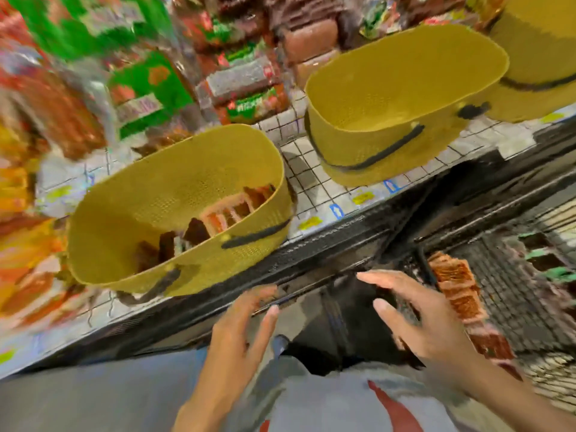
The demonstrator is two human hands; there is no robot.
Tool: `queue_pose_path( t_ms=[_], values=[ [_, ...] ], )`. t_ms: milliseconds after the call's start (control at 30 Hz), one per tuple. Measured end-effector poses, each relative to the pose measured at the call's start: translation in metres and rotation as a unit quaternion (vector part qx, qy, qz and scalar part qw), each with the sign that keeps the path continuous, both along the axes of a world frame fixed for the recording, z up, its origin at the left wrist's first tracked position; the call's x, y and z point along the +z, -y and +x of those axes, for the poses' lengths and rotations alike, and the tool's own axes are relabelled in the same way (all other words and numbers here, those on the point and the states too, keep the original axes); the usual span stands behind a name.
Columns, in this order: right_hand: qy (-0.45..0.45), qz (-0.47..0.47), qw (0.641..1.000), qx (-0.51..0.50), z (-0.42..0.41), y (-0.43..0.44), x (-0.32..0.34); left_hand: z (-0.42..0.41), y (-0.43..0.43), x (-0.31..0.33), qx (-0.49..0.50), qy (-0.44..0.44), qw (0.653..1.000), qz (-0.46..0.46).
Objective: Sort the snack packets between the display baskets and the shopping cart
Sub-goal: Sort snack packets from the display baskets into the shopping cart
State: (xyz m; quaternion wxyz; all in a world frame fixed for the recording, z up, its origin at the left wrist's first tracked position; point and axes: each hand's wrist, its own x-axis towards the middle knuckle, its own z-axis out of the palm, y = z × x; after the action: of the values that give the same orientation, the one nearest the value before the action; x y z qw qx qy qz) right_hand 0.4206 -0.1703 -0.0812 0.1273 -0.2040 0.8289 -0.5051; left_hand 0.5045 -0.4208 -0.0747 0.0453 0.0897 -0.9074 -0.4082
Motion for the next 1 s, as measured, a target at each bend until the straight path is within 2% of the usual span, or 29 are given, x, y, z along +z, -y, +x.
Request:
queue_pose_path(
  t_ms=[100, 200, 300, 400, 533, 633, 700, 767, 833, 867, 933, 1000],
  values=[
    [-0.039, -0.014, 0.999, 0.035, -0.008, 0.042, 0.017, 0.011, 0.028, 0.017, 0.009, -0.025, 1.000, 0.003],
    [-0.063, -0.083, 0.993, 0.059, -0.014, 0.085, 0.041, 0.025, 0.054, 0.043, -0.012, -0.057, 0.998, -0.003],
    [-0.112, -0.132, 0.981, 0.090, -0.025, 0.126, 0.073, 0.035, 0.075, 0.078, -0.032, -0.136, 0.990, -0.020],
    [-0.153, -0.132, 0.970, 0.133, -0.046, 0.166, 0.099, 0.031, 0.104, 0.102, -0.009, -0.212, 0.977, -0.038],
    [-0.201, -0.028, 0.954, 0.221, -0.089, 0.219, 0.110, 0.015, 0.149, 0.104, 0.068, -0.235, 0.966, -0.089],
    [-0.198, 0.132, 0.921, 0.309, -0.125, 0.258, 0.101, 0.004, 0.177, 0.087, 0.123, -0.216, 0.962, -0.113],
    [-0.184, 0.266, 0.863, 0.389, -0.142, 0.279, 0.085, 0.000, 0.189, 0.073, 0.140, -0.189, 0.966, -0.106],
    [-0.190, 0.389, 0.781, 0.451, -0.150, 0.294, 0.067, -0.001, 0.196, 0.060, 0.151, -0.165, 0.970, -0.096],
    [-0.211, 0.469, 0.706, 0.487, -0.151, 0.303, 0.053, 0.000, 0.198, 0.050, 0.152, -0.156, 0.972, -0.090],
    [-0.216, 0.485, 0.692, 0.488, -0.151, 0.306, 0.048, 0.000, 0.198, 0.047, 0.152, -0.156, 0.972, -0.090],
    [-0.230, 0.478, 0.704, 0.473, -0.150, 0.308, 0.041, 0.001, 0.199, 0.042, 0.155, -0.157, 0.971, -0.091],
    [-0.236, 0.432, 0.745, 0.450, -0.150, 0.310, 0.039, 0.000, 0.199, 0.040, 0.161, -0.155, 0.971, -0.088]
  ],
)
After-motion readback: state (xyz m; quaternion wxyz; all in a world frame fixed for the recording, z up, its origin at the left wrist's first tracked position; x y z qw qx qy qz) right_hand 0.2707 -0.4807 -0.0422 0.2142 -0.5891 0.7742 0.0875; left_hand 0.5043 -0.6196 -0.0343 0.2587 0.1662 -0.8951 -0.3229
